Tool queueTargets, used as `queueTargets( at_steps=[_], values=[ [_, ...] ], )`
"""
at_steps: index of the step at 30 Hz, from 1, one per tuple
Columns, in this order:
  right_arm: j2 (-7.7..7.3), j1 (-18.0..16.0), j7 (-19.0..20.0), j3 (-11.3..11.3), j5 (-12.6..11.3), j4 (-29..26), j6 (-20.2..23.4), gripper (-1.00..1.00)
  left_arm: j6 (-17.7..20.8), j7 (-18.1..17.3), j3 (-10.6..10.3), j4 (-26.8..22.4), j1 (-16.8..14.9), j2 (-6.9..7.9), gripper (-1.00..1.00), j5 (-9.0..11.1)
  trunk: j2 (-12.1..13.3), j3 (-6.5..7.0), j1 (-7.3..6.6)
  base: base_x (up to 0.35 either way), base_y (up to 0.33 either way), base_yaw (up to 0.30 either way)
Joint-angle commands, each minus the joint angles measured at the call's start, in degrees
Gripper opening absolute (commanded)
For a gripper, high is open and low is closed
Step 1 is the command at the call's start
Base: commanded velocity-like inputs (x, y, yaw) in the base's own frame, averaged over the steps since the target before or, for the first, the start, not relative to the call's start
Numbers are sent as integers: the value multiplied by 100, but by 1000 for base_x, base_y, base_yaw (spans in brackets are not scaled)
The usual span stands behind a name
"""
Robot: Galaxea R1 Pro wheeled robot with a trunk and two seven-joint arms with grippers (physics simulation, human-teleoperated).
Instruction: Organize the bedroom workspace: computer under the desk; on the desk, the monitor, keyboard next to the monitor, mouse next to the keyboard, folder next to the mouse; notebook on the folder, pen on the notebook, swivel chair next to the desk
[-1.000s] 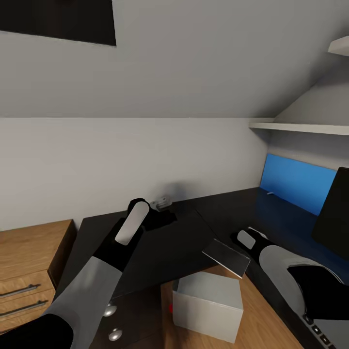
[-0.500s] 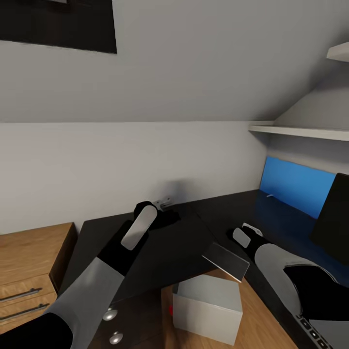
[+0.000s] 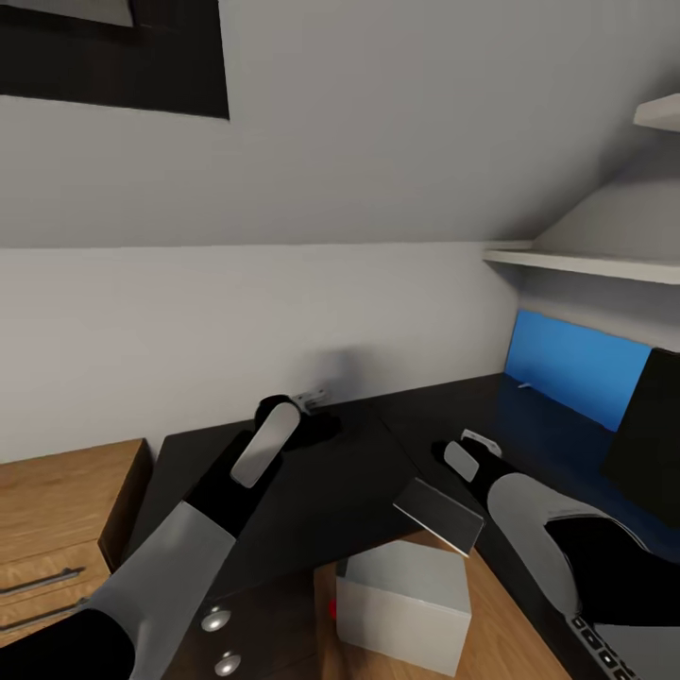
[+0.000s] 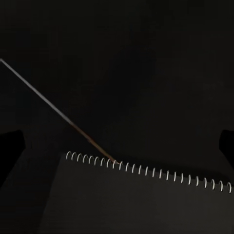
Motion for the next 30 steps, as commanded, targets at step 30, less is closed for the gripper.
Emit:
queueTargets(
  at_steps=[30],
  values=[
    [638, 467, -995, 67, 1495, -296, -1197, 100, -24, 7, -8, 492, -6, 44, 100, 70, 1200, 532, -659, 0, 0, 0]
  ],
)
